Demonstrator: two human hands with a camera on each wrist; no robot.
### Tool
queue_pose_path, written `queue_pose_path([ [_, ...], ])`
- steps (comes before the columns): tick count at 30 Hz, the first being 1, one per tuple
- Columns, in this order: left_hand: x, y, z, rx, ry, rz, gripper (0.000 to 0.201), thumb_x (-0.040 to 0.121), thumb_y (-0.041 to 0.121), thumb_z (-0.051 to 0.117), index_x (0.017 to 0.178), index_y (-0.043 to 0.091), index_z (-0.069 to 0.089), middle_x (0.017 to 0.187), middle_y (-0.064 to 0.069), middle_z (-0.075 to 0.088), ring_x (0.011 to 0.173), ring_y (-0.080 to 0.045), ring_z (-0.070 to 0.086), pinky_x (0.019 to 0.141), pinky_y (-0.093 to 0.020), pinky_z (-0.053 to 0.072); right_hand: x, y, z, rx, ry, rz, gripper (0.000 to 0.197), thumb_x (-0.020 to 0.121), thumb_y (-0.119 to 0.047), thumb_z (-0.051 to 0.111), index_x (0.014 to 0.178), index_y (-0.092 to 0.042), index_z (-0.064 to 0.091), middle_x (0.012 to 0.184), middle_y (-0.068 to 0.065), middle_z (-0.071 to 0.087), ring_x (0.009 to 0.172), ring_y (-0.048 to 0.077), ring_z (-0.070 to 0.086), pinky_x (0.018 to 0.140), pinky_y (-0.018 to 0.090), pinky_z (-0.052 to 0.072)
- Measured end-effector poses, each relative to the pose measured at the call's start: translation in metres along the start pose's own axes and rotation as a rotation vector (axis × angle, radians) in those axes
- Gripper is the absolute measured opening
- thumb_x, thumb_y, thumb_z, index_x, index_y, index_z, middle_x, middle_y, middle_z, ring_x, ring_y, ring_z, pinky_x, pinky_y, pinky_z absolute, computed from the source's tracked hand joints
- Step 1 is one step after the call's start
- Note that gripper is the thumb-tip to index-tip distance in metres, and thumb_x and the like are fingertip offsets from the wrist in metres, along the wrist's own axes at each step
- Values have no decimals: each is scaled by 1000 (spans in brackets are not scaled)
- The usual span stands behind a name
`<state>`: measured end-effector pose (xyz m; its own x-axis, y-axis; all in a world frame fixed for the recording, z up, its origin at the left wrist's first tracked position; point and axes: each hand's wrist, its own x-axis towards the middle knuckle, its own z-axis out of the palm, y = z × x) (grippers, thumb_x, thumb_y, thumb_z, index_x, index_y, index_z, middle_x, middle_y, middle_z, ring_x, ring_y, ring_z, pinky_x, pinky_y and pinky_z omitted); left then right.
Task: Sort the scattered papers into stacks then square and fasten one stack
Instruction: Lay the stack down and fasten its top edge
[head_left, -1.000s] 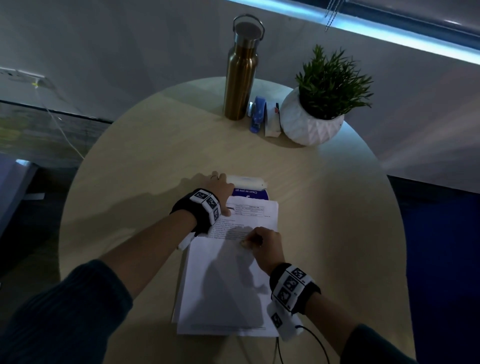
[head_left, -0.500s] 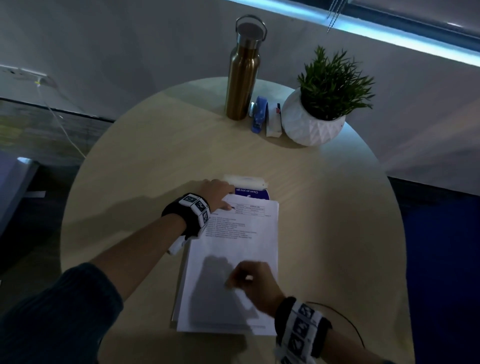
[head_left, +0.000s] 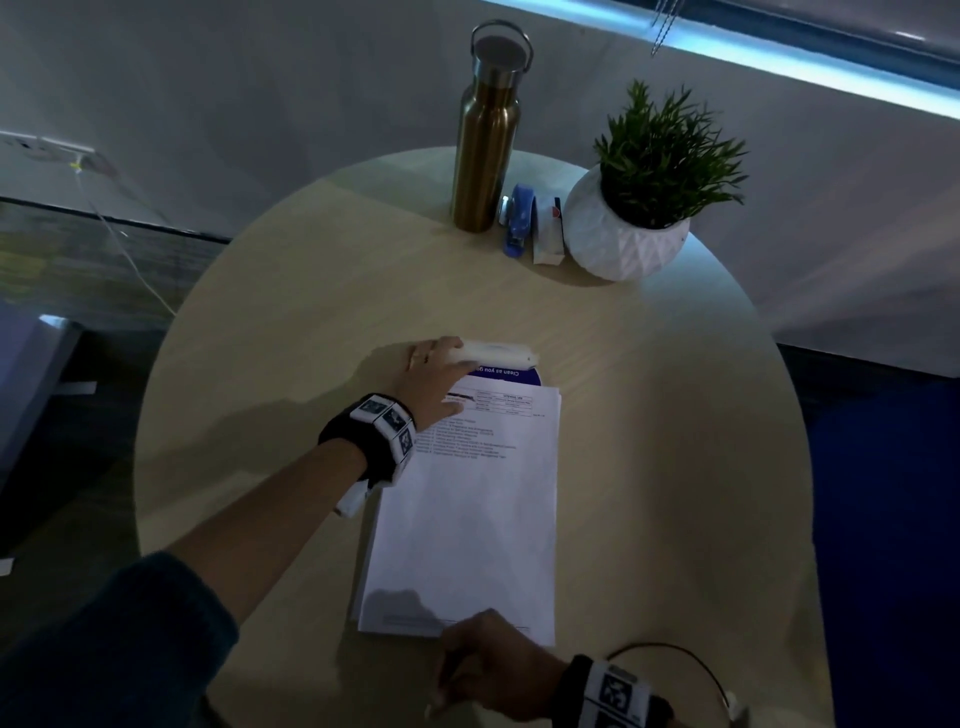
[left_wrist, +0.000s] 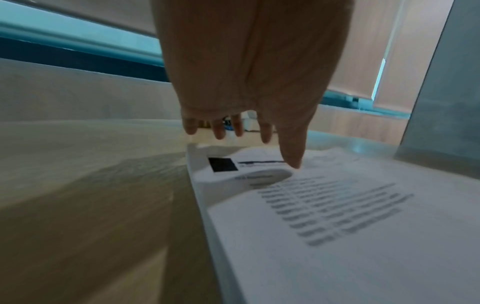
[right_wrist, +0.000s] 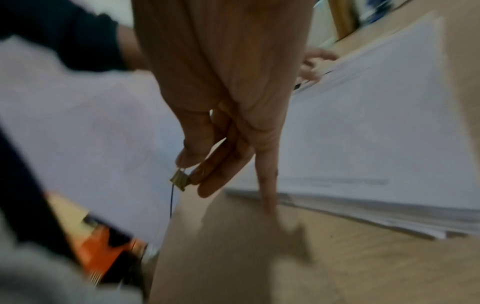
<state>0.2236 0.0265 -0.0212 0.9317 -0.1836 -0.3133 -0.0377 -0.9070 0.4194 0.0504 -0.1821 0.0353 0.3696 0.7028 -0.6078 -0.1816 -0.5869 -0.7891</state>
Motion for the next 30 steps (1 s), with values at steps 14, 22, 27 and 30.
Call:
queue_pose_path([
  [14,-190,31,89,-545,-277,-795,33,91,33,46,92,1,54,93,-12,56,90,-26,57,84,-31,46,-13,52,-31,373,615,-126,30,72,-34,77,72,-4,71,80,12,75,81,23,70,78,26,54],
  [22,-199,31,89,-684,-303,-742,61,66,49,51,100,-2,58,97,-17,67,88,-30,64,84,-44,54,-16,40,-26,158,581,-89,8,76,-27,72,72,-20,71,80,-2,74,83,11,69,83,36,54],
  [27,-147,28,18,-100,52,-584,34,87,22,56,113,2,46,122,-16,46,112,-31,48,89,-37,45,-16,17,-15,-196,305,-149,10,77,-14,66,78,-24,66,85,-10,68,85,-3,60,81,26,46],
  [30,-84,14,-8,-180,255,-257,37,86,3,52,123,-2,47,130,-18,45,115,-34,48,96,-42,43,-4,-4,-8,-147,10,-76,10,81,-1,63,86,2,70,95,19,70,90,17,65,74,9,45],
])
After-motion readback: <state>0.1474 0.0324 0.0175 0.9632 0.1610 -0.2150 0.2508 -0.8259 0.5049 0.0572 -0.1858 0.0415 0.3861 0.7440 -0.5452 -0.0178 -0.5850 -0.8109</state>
